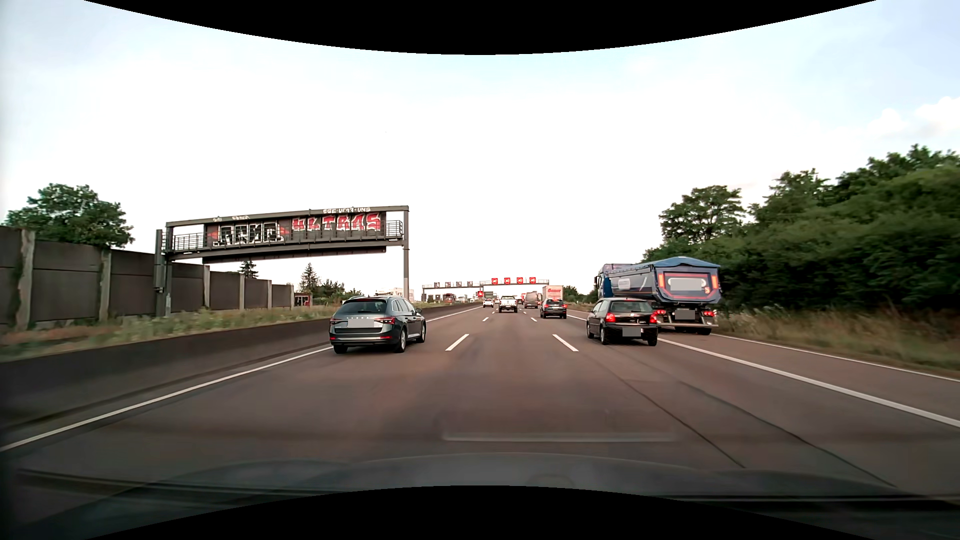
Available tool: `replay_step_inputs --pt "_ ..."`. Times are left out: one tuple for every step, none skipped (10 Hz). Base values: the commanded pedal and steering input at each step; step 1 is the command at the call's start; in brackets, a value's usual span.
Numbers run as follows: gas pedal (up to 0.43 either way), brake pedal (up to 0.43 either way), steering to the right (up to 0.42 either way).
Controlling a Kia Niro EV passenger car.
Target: Follow the waypoints while adhering to traffic rules and regulations
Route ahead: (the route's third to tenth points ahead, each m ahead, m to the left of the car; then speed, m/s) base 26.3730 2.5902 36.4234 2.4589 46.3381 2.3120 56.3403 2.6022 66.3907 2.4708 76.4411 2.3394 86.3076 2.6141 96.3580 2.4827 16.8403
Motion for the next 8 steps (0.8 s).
replay_step_inputs --pt "0.059 0.0 -0.004" --pt "0.047 0.0 -0.004" --pt "0.028 0.0 -0.004" --pt "0.0 0.0 -0.004" --pt "0.0 0.0 -0.004" --pt "0.0 0.0 -0.004" --pt "0.0 0.0 -0.004" --pt "0.0 0.0 -0.004"
